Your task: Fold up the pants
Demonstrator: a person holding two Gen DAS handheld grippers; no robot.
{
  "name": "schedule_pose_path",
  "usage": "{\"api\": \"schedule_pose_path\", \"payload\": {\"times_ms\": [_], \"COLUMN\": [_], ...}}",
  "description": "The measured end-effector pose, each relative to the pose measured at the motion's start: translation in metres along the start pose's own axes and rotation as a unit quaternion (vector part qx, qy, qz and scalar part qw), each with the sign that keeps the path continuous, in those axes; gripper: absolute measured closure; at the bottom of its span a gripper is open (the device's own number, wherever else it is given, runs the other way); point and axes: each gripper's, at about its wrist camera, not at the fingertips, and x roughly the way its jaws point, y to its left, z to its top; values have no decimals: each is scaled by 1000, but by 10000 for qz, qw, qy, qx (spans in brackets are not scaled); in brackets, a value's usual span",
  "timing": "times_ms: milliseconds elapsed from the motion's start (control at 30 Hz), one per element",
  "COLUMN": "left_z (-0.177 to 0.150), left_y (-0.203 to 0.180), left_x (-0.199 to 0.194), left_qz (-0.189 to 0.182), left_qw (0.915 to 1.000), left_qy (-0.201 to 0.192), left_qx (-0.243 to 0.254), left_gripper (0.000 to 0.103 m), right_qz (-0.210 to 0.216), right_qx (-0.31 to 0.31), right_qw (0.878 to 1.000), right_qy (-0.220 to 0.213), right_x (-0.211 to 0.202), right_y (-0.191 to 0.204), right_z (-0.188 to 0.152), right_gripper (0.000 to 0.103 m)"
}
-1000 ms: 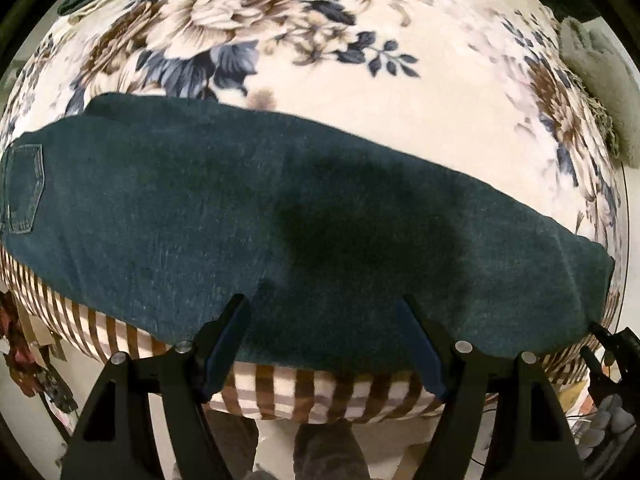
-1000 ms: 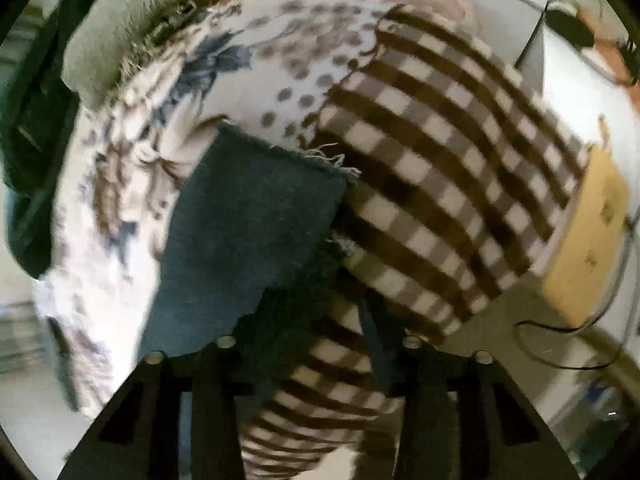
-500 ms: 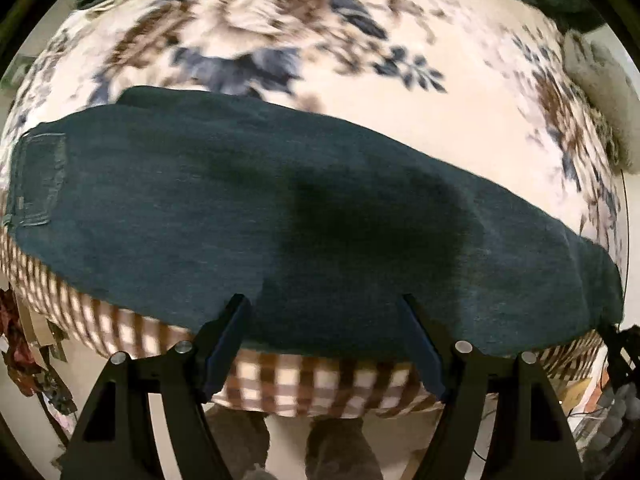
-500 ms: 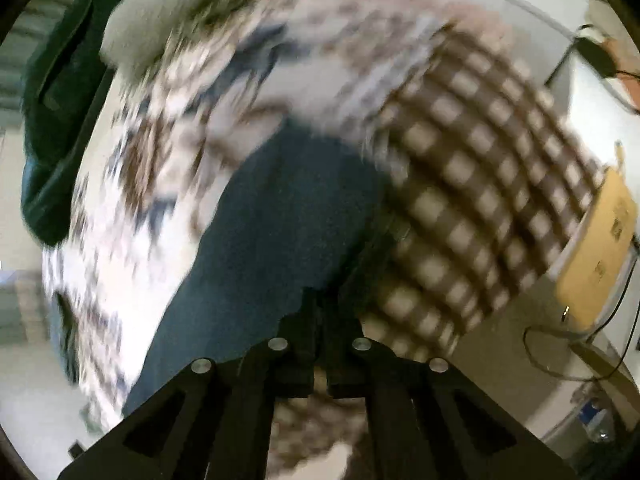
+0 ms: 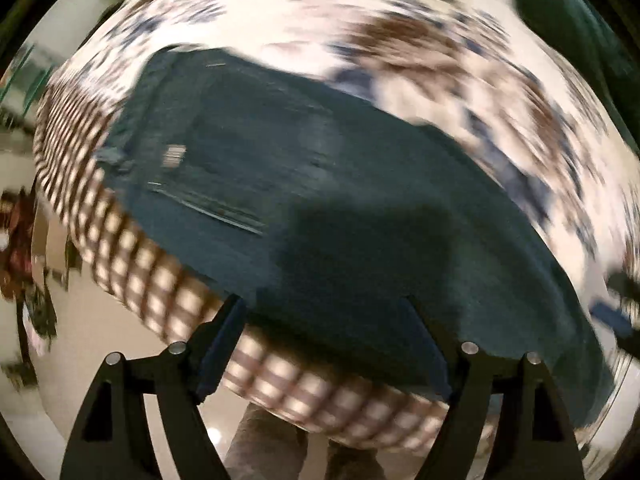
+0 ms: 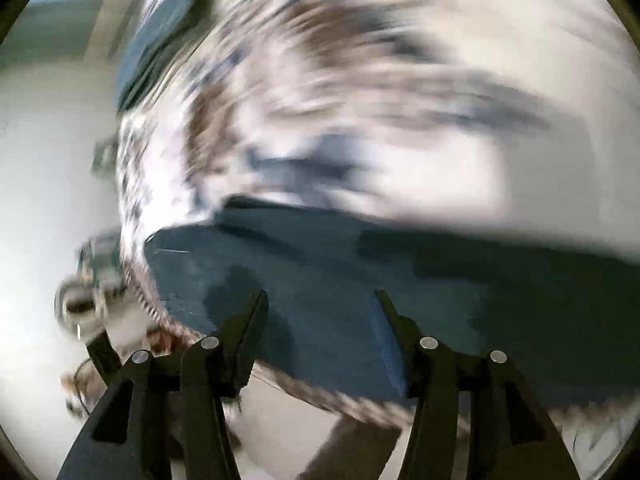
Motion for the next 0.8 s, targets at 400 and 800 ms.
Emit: {"api": "schedule_pose_path", "payload": {"times_ms": [400, 800], "left_z": [29, 24], "left_y": [90, 104], "left_x": [9, 28], "left_qz": [199, 190], "left_qw": [9972, 9941], "left_qy": [370, 560], "left_qx": [-624, -908], "left_gripper": [25, 25], "right_qz": [-1128, -877], "right_qx": [-1565, -1064], "right_qw": [9700, 9891], "right_qy": [1476, 514], "right_x": [158, 117], "right_y": [122, 116], "right_z": [89, 104], "right_gripper": [49, 102]}}
